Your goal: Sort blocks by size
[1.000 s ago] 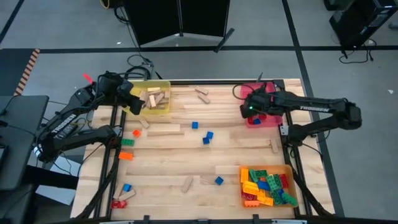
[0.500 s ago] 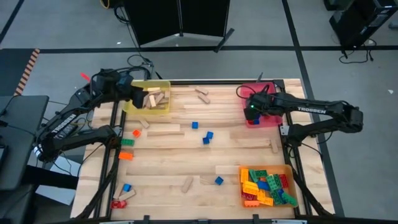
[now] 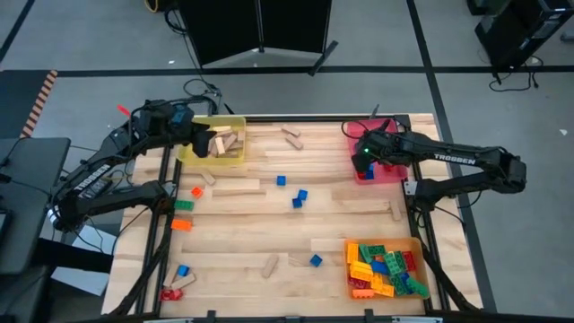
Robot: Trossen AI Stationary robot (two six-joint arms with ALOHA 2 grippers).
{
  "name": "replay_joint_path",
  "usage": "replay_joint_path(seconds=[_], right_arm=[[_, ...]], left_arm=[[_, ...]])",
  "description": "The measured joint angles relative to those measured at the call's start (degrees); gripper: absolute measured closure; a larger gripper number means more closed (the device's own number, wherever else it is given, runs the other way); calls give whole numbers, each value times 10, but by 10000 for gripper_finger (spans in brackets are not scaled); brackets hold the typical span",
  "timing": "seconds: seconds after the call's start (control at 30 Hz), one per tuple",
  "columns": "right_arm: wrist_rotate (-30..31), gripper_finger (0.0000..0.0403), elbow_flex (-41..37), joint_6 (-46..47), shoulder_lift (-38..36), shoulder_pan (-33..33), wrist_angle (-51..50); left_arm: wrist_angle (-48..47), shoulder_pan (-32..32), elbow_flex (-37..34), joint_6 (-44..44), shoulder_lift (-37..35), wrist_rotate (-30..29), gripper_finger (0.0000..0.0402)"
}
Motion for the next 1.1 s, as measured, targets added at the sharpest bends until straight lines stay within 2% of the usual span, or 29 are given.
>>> replay_joint_path(seconds=[0.1, 0.2, 0.4, 0.5, 0.63, 1.1], right_arm=[[-1, 46, 0, -5, 0, 0, 15], [-26, 54, 0, -23, 0, 0, 72], [-112, 69, 0, -119, 4, 4, 298], [-123, 76, 5, -151, 18, 11, 383], [-125, 84, 71, -171, 79, 11, 356], [-134, 120, 398, -253, 382, 0, 158]], left_arm=[[0, -29, 0, 1, 1, -38, 225], [2, -56, 0, 1, 0, -73, 236], [2, -71, 0, 1, 1, -90, 244], [7, -71, 0, -17, 1, -91, 245], [18, -71, 0, -31, 0, -91, 245], [25, -71, 0, -49, 1, -92, 245]])
